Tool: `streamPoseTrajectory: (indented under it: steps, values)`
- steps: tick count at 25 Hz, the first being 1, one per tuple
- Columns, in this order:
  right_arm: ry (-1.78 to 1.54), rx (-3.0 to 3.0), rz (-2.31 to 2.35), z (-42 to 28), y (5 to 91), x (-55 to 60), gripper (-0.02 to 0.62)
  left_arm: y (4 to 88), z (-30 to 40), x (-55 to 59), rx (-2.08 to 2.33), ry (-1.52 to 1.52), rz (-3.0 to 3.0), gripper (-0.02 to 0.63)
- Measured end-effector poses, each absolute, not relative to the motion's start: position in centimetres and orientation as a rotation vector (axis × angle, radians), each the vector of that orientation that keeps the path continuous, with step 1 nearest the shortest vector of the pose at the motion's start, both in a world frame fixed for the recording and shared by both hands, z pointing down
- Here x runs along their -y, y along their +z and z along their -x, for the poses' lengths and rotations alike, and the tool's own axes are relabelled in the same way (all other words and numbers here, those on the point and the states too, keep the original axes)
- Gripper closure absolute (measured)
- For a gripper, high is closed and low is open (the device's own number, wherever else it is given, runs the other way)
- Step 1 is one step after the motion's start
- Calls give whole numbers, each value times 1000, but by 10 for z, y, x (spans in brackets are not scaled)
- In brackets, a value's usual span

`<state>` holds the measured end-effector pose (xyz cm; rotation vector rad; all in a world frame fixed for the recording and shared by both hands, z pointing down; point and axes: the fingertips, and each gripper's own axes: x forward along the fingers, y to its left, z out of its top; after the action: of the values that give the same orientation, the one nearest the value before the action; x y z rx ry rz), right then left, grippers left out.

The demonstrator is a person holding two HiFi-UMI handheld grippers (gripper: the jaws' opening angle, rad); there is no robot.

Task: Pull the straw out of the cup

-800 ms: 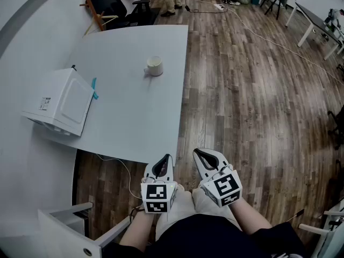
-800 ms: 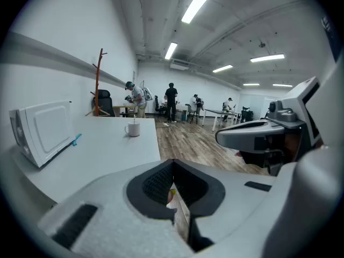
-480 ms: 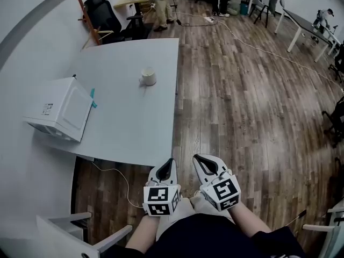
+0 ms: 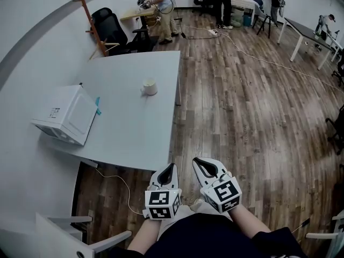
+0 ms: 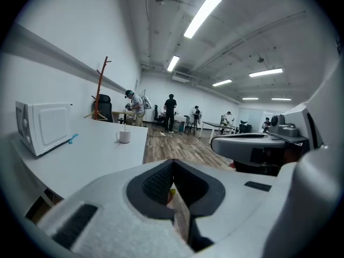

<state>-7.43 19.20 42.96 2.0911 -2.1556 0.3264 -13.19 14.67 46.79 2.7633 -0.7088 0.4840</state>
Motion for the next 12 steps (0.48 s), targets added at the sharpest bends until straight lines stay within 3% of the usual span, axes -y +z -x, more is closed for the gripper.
streamPoseTrajectory:
  steps: [12]
  values:
    - [317,2203,-2063,31,437,-208,565,479,86,-163,714,483,-2770,590]
